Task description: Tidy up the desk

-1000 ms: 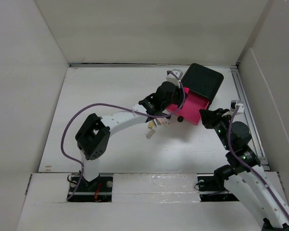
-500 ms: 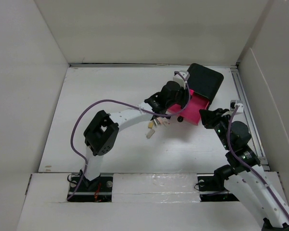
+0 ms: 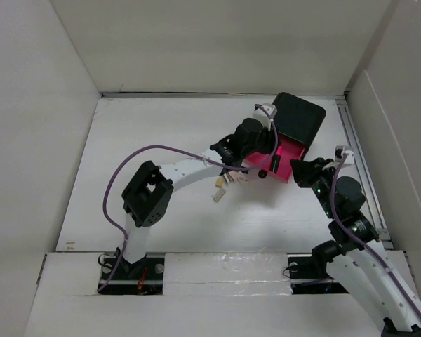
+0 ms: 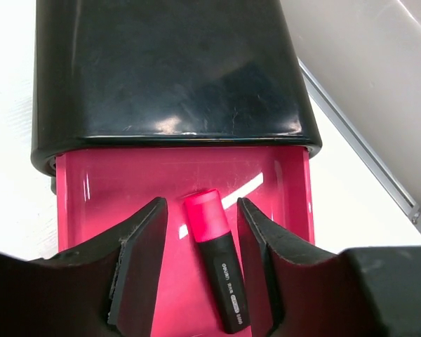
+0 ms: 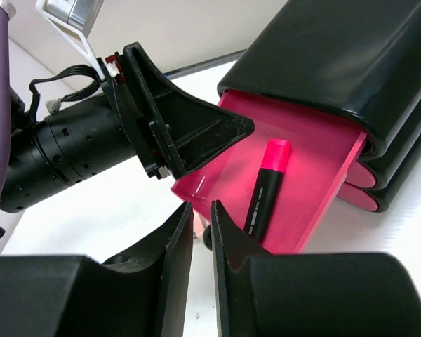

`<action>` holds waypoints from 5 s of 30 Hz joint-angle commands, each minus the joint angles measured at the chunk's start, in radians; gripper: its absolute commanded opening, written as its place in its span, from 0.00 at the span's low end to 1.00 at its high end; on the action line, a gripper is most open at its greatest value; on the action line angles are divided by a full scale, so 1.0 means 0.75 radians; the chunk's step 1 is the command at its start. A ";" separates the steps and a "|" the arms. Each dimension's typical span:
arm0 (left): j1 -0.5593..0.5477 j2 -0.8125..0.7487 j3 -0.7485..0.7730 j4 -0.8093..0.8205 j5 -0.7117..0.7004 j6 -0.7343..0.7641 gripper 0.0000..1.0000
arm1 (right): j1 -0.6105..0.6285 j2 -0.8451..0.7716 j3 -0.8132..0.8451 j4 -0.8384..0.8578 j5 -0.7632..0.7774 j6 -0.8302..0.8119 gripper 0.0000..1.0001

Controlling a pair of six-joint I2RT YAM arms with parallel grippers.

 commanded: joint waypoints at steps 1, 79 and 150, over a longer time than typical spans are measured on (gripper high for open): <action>-0.002 -0.112 0.001 0.032 -0.029 0.044 0.38 | 0.006 -0.012 0.027 0.021 0.017 -0.018 0.23; 0.262 0.163 -0.257 -0.214 -0.275 -0.490 0.38 | 0.018 -0.018 0.006 0.019 -0.020 -0.028 0.23; 0.099 -0.102 -0.719 -0.154 -0.363 -0.087 0.17 | 0.018 -0.005 0.008 0.019 -0.044 -0.032 0.24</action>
